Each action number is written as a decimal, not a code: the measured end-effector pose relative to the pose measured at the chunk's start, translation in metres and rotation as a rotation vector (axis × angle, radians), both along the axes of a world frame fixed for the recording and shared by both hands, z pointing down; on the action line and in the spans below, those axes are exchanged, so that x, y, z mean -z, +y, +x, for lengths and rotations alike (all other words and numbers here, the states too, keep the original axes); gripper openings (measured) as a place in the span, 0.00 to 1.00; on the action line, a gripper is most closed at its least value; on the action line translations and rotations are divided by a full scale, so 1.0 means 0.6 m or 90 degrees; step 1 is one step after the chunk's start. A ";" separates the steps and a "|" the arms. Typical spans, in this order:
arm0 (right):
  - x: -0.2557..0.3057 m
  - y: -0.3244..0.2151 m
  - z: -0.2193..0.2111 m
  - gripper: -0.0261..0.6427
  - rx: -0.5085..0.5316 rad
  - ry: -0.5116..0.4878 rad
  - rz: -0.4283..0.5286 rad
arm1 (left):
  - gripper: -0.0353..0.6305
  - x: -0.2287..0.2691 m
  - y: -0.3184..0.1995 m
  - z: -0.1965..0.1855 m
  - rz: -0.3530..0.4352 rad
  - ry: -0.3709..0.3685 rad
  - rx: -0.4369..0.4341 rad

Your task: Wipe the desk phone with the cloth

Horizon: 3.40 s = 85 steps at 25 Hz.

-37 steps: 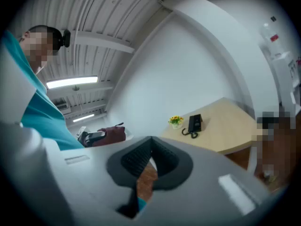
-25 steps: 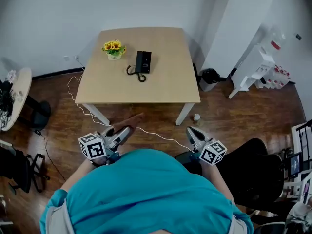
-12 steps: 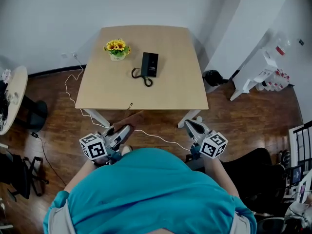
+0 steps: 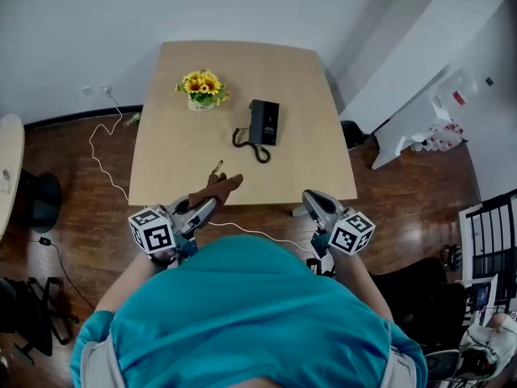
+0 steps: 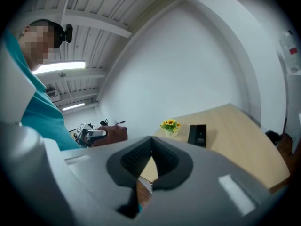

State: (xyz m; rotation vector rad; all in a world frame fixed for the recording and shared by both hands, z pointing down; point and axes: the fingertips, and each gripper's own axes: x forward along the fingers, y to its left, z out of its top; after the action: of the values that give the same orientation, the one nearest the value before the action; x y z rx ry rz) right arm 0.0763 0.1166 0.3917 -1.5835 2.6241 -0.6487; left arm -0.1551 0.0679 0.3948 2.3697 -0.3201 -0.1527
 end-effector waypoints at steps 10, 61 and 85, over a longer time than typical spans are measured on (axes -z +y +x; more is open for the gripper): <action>-0.071 -0.189 0.138 0.05 0.039 -0.018 -0.070 | 0.16 -0.043 -0.131 0.086 -0.007 -0.045 0.036; -0.369 -0.715 0.115 0.28 0.277 -0.443 -0.310 | 0.16 -0.118 -0.329 0.134 -0.161 -0.119 0.106; -0.144 -0.686 0.080 0.28 0.045 -0.708 -0.152 | 0.16 -0.136 -0.458 0.328 0.549 -0.535 -0.050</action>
State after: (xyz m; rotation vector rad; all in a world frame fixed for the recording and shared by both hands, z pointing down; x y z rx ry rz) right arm 0.1243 -0.2951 0.4780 -0.7379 1.7777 -1.3658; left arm 0.0416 -0.2072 0.4764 3.1841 -0.6411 0.9476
